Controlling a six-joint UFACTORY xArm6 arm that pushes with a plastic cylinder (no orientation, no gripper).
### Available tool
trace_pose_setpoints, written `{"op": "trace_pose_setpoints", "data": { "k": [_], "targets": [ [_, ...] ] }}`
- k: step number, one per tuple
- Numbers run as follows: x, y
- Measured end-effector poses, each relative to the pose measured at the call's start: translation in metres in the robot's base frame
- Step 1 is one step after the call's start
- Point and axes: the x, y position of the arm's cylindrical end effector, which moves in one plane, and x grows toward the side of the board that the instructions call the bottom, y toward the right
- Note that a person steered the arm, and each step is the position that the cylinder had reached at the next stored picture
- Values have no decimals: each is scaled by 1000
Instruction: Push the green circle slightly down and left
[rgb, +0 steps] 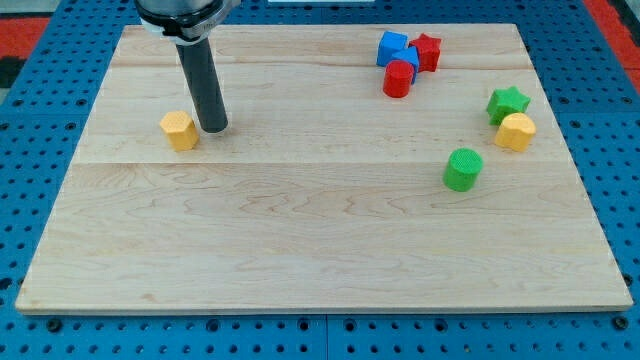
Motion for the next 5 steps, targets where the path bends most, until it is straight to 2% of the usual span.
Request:
{"op": "trace_pose_setpoints", "data": {
  "k": [1,2,4,5],
  "targets": [
    [12,-23],
    [16,-9],
    [5,190],
    [33,224]
  ]
}}
